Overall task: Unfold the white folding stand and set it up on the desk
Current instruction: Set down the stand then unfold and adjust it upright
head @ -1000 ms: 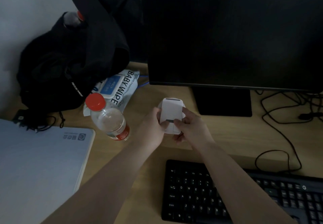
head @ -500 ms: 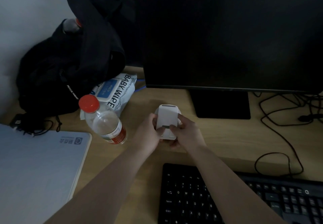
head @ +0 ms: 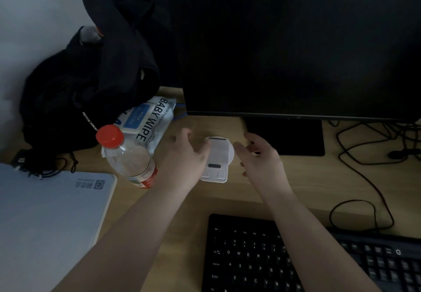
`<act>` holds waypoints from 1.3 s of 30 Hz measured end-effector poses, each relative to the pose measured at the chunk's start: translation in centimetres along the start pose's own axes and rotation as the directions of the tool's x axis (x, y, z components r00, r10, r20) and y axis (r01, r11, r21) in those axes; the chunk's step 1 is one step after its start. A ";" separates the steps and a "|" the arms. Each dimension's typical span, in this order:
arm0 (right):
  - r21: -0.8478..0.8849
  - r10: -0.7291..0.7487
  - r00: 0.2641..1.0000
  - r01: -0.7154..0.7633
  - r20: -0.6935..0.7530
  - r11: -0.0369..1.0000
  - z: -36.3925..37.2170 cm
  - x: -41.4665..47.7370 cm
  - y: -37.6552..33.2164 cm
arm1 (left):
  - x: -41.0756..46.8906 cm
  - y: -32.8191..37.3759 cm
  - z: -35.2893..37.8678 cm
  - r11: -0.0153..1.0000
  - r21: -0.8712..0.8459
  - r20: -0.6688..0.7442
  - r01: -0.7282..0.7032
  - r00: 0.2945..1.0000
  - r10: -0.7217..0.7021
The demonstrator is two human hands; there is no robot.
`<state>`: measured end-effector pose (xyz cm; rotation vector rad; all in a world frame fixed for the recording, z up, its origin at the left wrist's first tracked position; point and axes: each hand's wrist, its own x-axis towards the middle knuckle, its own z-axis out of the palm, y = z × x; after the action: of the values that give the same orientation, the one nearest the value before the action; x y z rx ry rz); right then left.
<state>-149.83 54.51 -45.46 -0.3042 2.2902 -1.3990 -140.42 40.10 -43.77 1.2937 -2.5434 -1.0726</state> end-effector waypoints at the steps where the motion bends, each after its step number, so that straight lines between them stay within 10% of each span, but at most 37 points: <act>1: -0.002 -0.004 1.000 0.004 0.000 1.000 -0.1 0.0 0.1 | 0.0 0.1 0.2 1.000 0.023 0.010 0.001 1.000 -0.001; 12: -0.011 0.045 0.997 -0.045 -0.056 0.999 -2.2 1.0 1.7 | 0.3 2.3 5.0 0.898 0.431 0.074 -0.086 0.995 0.060; 22: -0.071 0.087 0.996 -0.087 -0.005 0.994 -1.7 1.6 2.5 | 1.3 3.0 6.4 0.888 0.450 0.069 -0.098 0.995 0.074; 28: 0.002 0.058 0.996 -0.059 0.067 0.998 -1.5 1.3 1.6 | 0.7 1.4 3.4 0.997 -0.058 0.127 0.048 0.991 -0.040; 34: 0.342 0.007 0.943 -0.128 0.333 0.931 -1.0 0.8 0.9 | -0.6 -0.1 1.2 0.813 -0.561 0.269 0.155 0.963 0.002; 39: 0.521 -0.124 0.860 -0.180 0.496 0.835 -0.5 0.3 0.0 | -1.3 -0.6 0.5 0.750 -0.645 0.337 0.143 0.935 0.112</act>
<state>-150.36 54.76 -45.39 -0.3931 1.3801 -1.6509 -139.38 41.15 -44.23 0.9701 -1.9797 -2.1269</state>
